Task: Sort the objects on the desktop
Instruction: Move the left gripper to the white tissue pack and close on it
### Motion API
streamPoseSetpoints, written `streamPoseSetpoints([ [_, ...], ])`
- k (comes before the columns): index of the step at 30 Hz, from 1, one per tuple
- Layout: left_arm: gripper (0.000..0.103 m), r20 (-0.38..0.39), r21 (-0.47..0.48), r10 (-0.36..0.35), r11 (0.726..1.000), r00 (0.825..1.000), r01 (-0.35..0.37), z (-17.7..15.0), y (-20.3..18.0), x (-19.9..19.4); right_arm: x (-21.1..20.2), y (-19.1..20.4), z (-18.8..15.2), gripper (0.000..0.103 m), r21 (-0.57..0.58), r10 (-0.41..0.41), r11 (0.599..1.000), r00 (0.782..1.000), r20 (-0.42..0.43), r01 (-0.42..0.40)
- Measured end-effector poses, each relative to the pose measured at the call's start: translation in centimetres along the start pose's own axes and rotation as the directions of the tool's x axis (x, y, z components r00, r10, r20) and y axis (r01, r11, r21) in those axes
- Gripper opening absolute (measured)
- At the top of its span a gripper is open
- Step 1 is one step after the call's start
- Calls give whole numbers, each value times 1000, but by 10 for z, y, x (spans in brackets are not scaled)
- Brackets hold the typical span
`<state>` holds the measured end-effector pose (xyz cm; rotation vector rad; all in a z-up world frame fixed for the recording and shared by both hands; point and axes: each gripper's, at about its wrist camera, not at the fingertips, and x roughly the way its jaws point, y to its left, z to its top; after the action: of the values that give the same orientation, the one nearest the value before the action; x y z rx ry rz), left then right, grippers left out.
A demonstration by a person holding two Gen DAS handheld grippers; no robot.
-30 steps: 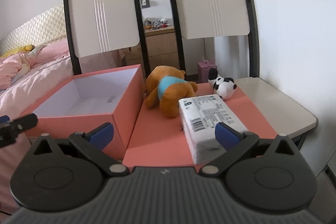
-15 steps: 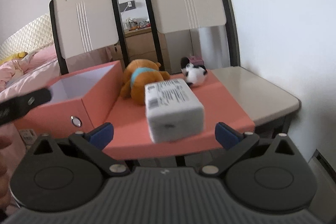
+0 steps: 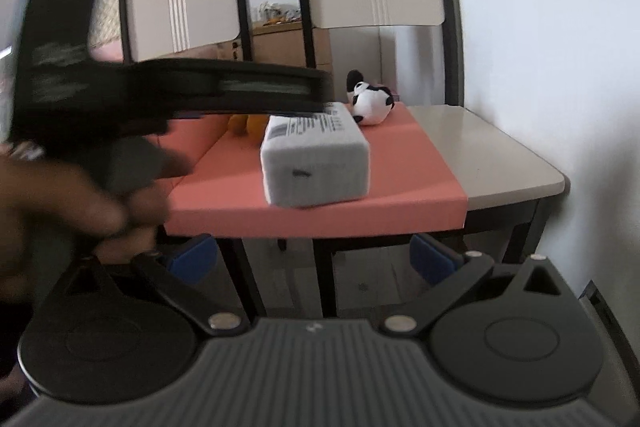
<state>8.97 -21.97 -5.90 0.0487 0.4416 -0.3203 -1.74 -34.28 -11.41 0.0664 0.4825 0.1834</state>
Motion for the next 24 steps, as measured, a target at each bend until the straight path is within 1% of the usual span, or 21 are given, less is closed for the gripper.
streamPoseSetpoints([
  [3, 103, -29, 17, 6, 1000, 1000, -5, -2, -10, 13, -1, -2, -3, 103, -19, 4, 1000, 1000, -9, -4],
  [5, 103, -31, 28, 16, 999, 999, -16, -3, -15, 17, 0, -4, -4, 103, -20, 8, 1000, 1000, -15, -8],
  [9, 103, -67, 77, 40, 996, 997, -35, -4, -24, 32, 2, -8, -7, 103, -26, -13, 1000, 999, -35, 12],
  [16, 103, -76, 98, 47, 994, 996, -39, -2, -28, 44, 5, -8, -15, 103, -63, 10, 998, 998, -62, -14],
  [19, 103, -96, 123, 62, 991, 993, -50, -2, -33, 53, 5, -3, -17, 103, -84, 24, 996, 998, -65, -29],
  [21, 103, -94, 139, 76, 988, 993, -63, -2, -34, 58, 6, 1, -18, 103, -98, 27, 995, 998, -65, -33],
  [24, 103, -94, 130, 81, 989, 992, -69, -3, -31, 62, 7, 3, -19, 103, -100, 28, 994, 997, -70, -35],
])
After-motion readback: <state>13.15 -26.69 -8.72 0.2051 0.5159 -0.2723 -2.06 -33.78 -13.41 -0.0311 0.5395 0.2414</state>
